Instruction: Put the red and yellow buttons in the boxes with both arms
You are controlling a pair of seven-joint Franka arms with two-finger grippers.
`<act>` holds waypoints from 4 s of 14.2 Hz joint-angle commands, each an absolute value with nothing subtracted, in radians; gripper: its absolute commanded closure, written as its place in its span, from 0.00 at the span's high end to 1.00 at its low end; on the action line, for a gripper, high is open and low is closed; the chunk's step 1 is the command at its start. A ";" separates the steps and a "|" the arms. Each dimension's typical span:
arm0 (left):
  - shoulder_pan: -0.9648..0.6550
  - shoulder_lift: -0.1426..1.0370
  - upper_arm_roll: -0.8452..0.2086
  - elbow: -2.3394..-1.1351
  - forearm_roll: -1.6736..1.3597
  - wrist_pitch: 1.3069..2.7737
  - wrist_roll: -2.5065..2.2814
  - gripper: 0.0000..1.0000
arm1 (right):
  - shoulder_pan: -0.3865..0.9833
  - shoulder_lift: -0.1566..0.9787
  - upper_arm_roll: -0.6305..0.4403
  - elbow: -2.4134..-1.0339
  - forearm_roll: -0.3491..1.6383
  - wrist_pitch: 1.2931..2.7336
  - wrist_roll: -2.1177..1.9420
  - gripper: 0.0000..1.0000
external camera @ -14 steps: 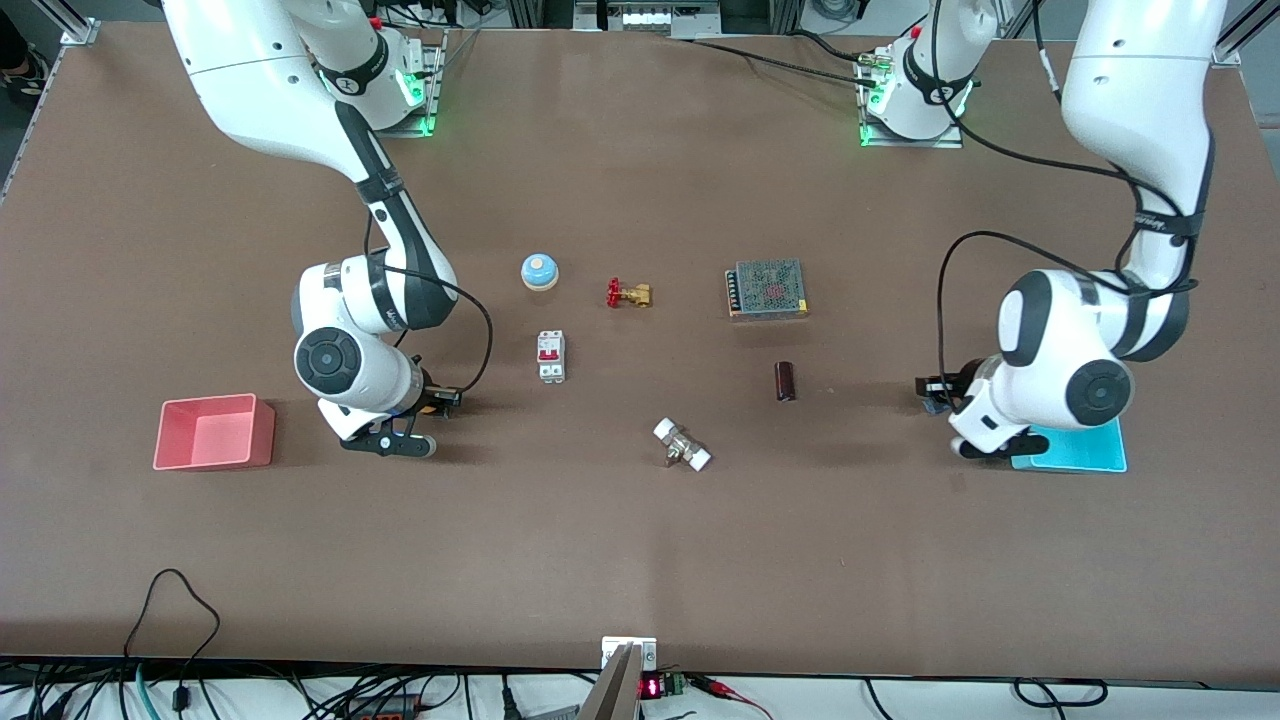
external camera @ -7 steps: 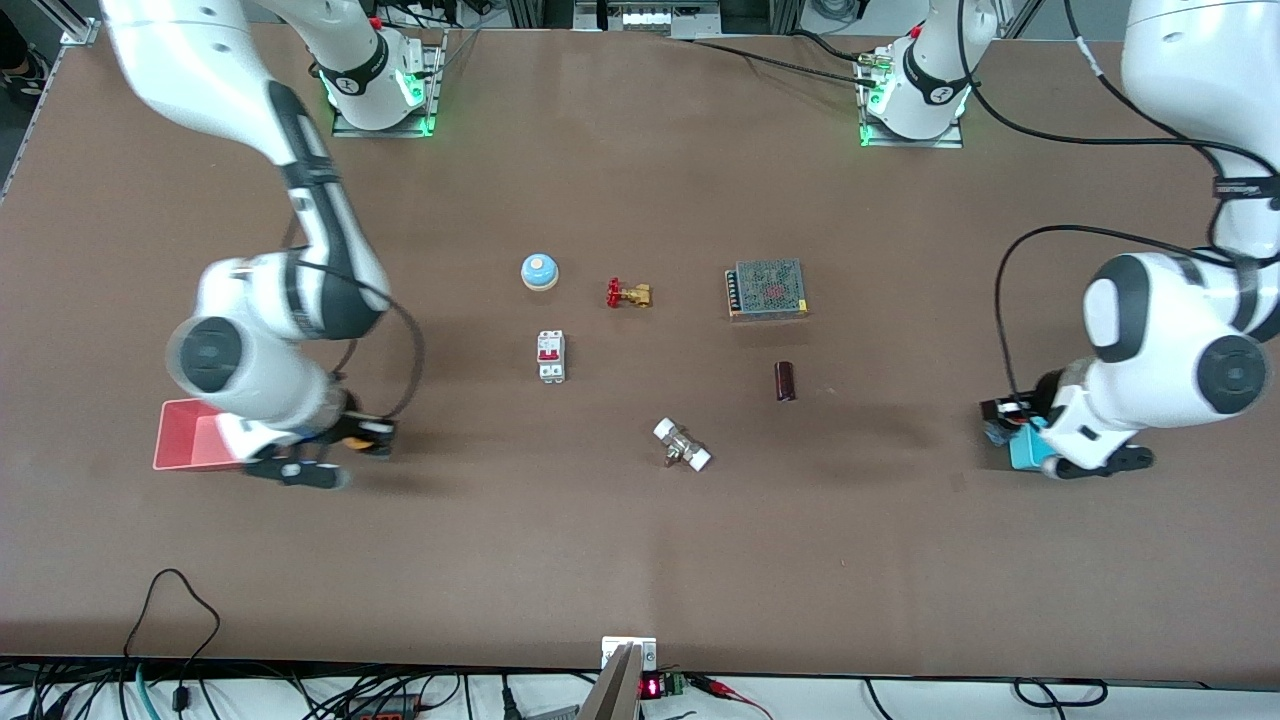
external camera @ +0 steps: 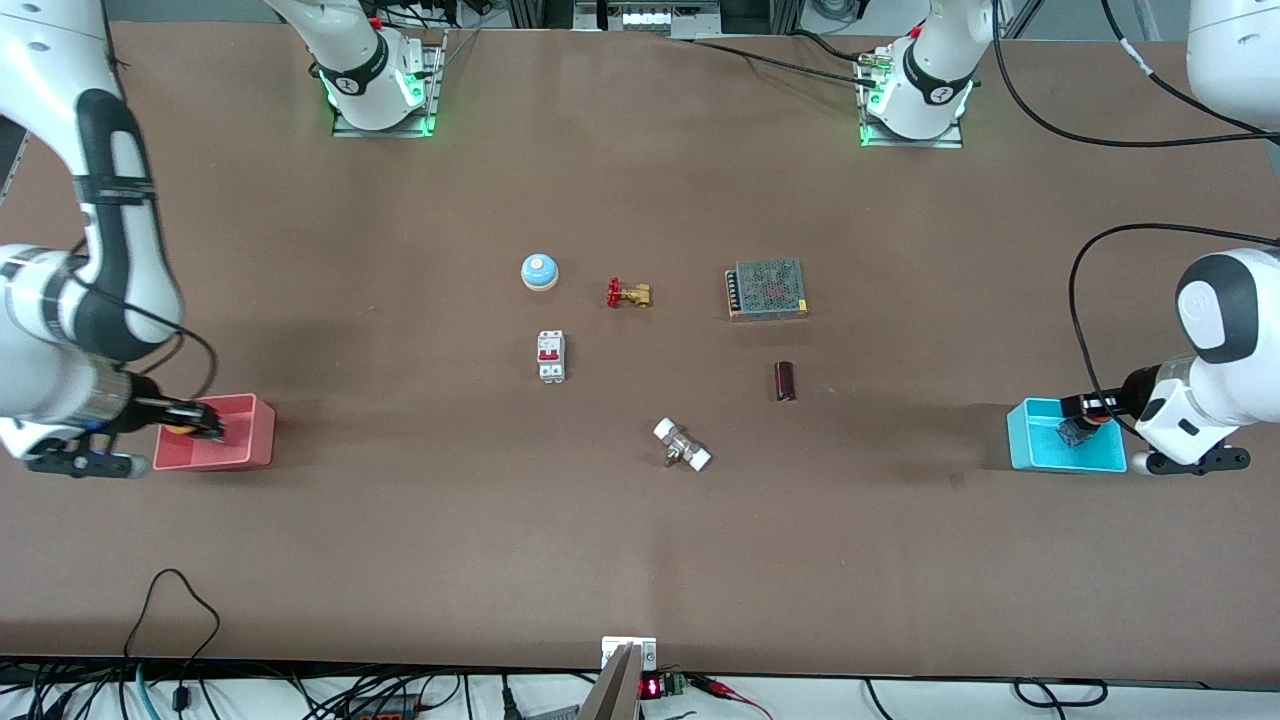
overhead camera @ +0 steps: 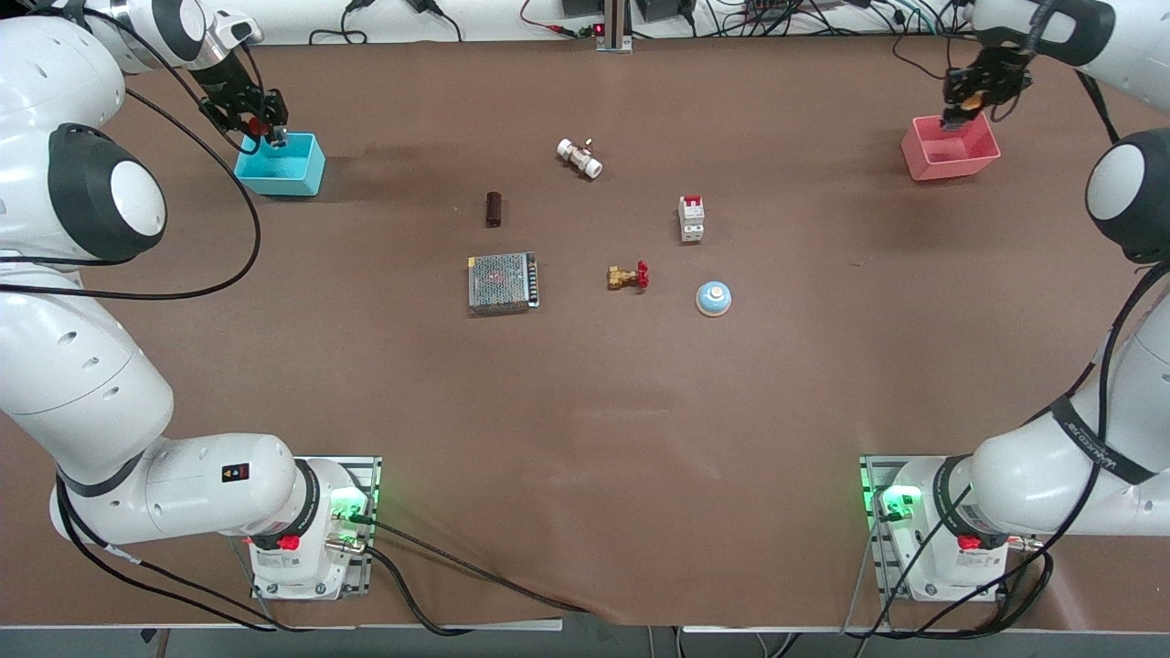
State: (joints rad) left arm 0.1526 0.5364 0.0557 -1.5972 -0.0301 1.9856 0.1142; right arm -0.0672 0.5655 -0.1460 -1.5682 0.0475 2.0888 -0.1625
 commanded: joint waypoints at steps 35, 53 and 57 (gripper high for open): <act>0.141 0.152 -0.142 -1.595 0.067 1.847 -0.070 1.00 | -0.049 0.451 -0.114 -1.359 0.072 1.800 -0.209 1.00; 0.156 -0.054 -0.156 -1.672 -0.015 1.693 0.015 1.00 | 0.048 0.051 -0.132 -1.528 -0.003 1.436 -0.068 1.00; 0.073 -0.057 -0.076 -1.672 -0.017 1.692 0.023 1.00 | 0.044 0.038 -0.132 -1.542 -0.003 1.425 -0.055 1.00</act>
